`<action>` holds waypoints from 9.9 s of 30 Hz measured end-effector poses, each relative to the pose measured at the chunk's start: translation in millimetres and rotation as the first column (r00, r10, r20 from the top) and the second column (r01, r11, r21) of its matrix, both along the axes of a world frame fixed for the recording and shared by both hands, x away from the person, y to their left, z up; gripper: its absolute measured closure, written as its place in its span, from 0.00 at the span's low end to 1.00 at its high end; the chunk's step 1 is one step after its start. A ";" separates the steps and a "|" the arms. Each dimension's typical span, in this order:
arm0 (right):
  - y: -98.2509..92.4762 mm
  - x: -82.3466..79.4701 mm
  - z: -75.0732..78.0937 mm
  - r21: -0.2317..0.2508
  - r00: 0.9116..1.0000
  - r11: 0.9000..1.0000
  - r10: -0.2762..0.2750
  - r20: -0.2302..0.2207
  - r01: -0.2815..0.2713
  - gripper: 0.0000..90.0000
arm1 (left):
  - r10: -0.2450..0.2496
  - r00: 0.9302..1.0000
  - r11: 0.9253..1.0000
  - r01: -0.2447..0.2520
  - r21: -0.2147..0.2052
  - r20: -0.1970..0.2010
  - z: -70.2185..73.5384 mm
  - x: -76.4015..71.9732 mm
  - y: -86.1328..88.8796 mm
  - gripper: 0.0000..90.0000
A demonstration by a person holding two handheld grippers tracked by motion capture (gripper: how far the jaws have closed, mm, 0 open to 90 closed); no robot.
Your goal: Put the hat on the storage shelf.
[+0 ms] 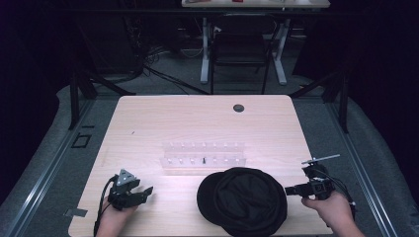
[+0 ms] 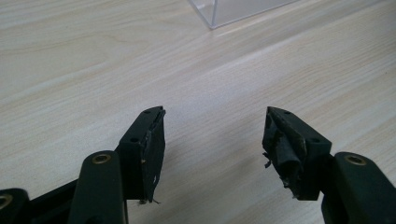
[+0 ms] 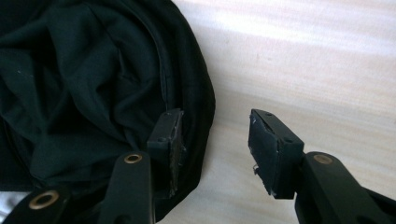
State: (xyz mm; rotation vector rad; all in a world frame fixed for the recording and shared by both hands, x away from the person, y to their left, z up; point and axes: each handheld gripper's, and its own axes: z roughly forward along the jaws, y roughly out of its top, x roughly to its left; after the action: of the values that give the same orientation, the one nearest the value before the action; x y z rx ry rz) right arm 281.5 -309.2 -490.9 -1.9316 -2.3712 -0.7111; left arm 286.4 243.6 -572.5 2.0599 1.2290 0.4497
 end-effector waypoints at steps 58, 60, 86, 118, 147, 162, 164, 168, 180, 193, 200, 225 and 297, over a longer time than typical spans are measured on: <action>-5.2 17.6 -38.9 0.285 0.967 0.953 -0.028 -0.252 0.101 0.96 | 0.014 1.000 1.000 -0.014 -0.004 -0.004 -1.0 0.8 -0.3 0.43; -11.1 16.4 -37.1 0.324 0.969 0.943 0.005 -0.246 0.077 0.97 | 0.013 1.000 1.000 -0.013 -0.002 -0.004 -1.0 0.9 -0.2 0.43; 3.1 10.6 17.1 0.617 0.991 0.787 0.075 -0.112 0.010 0.96 | 0.016 1.000 1.000 -0.016 0.002 0.001 -0.7 0.5 -1.2 0.43; 14.4 11.3 78.5 0.754 0.994 0.649 0.102 0.050 -0.104 0.97 | 0.013 1.000 1.000 -0.013 0.005 0.004 -1.1 1.0 -1.8 0.43; 16.4 18.7 117.7 0.769 0.988 0.620 0.099 0.119 -0.155 0.96 | -0.006 1.000 1.000 0.005 -0.025 -0.019 2.5 1.0 -0.6 0.57; 20.4 20.9 141.3 0.753 0.985 0.637 0.069 0.158 -0.165 0.98 | -0.036 0.999 0.999 0.035 -0.035 -0.015 5.1 -0.5 -1.6 0.66; 21.7 20.6 142.9 0.747 0.985 0.645 0.065 0.158 -0.163 0.98 | -0.034 0.999 0.999 0.034 -0.033 -0.014 5.1 -0.6 -1.2 0.65; 22.1 21.3 145.6 0.747 0.985 0.646 0.055 0.161 -0.158 0.98 | -0.038 0.999 0.999 0.037 -0.032 -0.013 4.9 -0.5 -2.2 0.65; 25.2 25.6 166.4 0.748 0.979 0.642 0.021 0.201 -0.167 0.99 | -0.038 0.999 0.999 0.038 -0.027 -0.011 4.0 -0.4 -2.9 0.62; 34.9 48.8 179.0 0.763 0.975 0.629 -0.029 0.218 -0.152 0.99 | -0.034 0.999 0.999 0.034 -0.011 0.004 4.2 -0.3 -3.8 0.53; 46.5 68.0 184.8 0.765 0.976 0.630 -0.052 0.214 -0.134 0.99 | -0.035 0.999 0.999 0.036 -0.018 0.015 5.2 -0.9 -4.4 0.51; 93.9 113.2 176.5 0.776 0.978 0.625 -0.092 0.188 -0.090 0.98 | -0.176 0.968 0.973 0.198 -0.117 0.180 53.8 -14.5 -50.6 0.55; 132.4 122.4 172.3 0.772 0.976 0.628 -0.095 0.195 -0.093 0.99 | -0.283 0.910 0.946 0.317 -0.066 0.303 84.1 2.6 -158.1 0.69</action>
State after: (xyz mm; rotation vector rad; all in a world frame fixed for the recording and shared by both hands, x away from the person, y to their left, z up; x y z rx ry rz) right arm 403.9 -176.8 -318.5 -1.4853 -1.6314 -1.6795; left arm 288.9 85.4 -488.4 1.9578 0.7309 0.5012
